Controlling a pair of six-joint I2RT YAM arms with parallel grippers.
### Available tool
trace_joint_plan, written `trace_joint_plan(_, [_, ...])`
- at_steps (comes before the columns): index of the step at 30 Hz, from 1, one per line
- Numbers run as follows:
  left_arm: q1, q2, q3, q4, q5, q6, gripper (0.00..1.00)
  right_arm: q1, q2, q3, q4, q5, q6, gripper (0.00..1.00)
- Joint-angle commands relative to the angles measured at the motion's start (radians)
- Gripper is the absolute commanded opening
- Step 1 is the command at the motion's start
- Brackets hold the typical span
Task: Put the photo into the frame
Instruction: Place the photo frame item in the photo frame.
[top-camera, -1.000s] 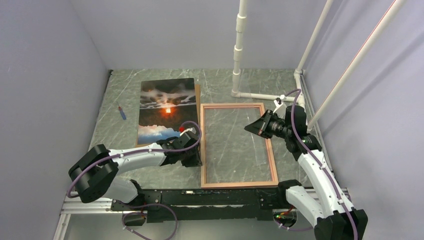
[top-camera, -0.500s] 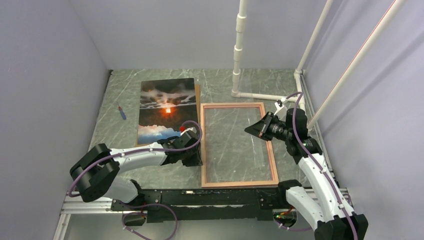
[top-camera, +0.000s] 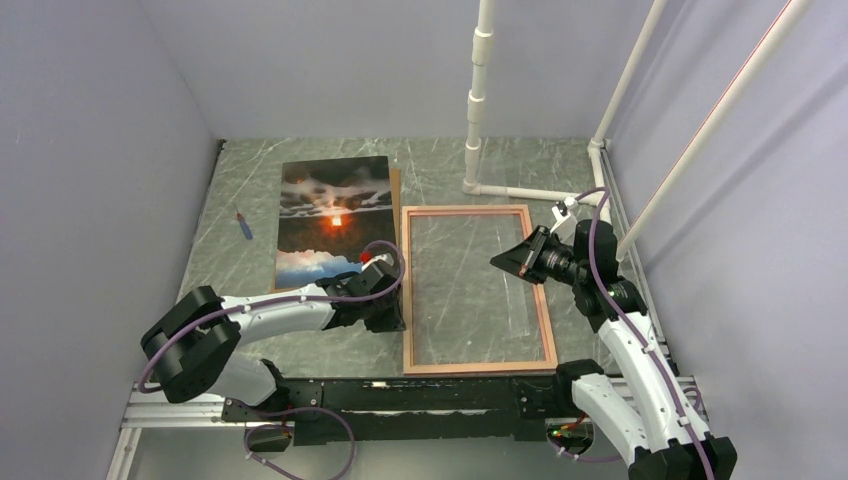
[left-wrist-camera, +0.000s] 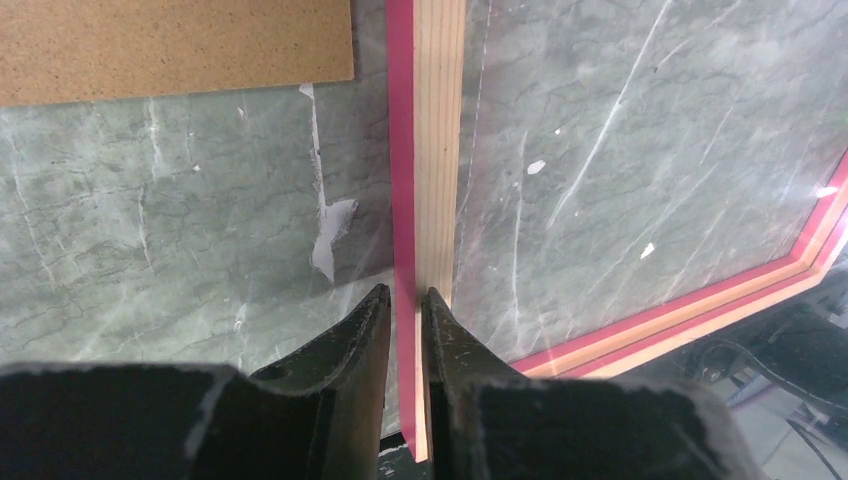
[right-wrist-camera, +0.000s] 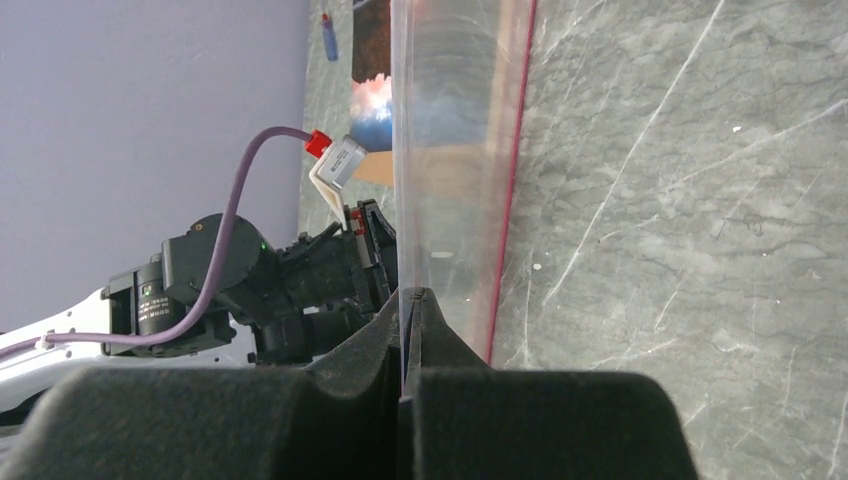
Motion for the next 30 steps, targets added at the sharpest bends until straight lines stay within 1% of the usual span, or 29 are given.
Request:
trace_joint_plan(1, [0.004, 0.049, -0.021, -0.077, -0.092, 0.029, 0.22, -0.001, -0.016, -0.018, 0.052, -0.028, 0.045, 0.0])
trace_joint_plan(10, [0.004, 0.062, -0.018, -0.081, -0.093, 0.032, 0.22, 0.0, -0.009, -0.007, 0.068, -0.062, 0.071, 0.0])
trace_joint_plan(30, [0.003, 0.069, -0.015, -0.091, -0.099, 0.033, 0.21, 0.0, -0.009, 0.005, 0.07, -0.072, 0.119, 0.0])
